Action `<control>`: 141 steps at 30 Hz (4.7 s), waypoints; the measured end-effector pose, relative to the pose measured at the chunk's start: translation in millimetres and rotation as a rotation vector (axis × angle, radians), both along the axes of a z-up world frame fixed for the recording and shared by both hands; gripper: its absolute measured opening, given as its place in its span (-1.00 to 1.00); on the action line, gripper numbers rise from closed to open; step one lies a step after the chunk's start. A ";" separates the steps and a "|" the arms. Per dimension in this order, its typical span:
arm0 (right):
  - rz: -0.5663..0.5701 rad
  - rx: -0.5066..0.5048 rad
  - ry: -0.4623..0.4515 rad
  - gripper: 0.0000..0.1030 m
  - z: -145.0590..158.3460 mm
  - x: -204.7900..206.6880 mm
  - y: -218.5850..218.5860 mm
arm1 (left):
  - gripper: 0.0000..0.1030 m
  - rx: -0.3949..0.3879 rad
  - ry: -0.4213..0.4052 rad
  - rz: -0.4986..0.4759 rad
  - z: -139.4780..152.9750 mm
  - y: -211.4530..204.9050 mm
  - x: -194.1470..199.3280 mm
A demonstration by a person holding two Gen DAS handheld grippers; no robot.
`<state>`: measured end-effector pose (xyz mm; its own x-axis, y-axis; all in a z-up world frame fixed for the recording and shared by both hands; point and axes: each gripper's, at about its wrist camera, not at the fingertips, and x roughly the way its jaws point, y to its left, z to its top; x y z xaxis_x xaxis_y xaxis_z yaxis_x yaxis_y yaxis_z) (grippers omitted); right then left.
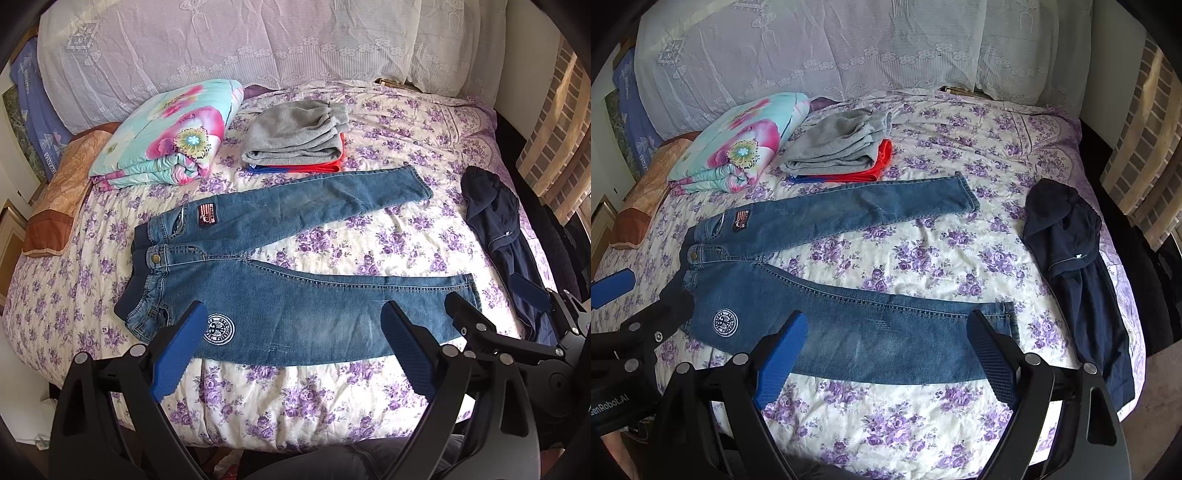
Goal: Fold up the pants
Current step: 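Move left tool to the jeans waistband while right tool approaches the leg hems, then grasp the waistband with the left tool while right tool grasps the hems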
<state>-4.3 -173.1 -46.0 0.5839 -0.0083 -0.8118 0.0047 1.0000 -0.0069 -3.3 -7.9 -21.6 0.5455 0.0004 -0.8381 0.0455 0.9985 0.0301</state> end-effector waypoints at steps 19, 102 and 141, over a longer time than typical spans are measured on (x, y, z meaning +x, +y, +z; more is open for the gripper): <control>-0.126 0.077 0.264 0.72 -78.6 23.2 -46.4 | 0.79 -0.279 0.339 0.563 -121.4 224.0 11.7; -0.347 0.313 0.395 -0.44 -203.9 333.6 -176.1 | -0.16 -0.077 0.542 0.201 -212.3 303.0 281.2; 0.364 0.039 0.219 0.41 -80.7 223.0 79.7 | 0.38 -0.369 0.675 -0.400 -225.6 360.2 336.8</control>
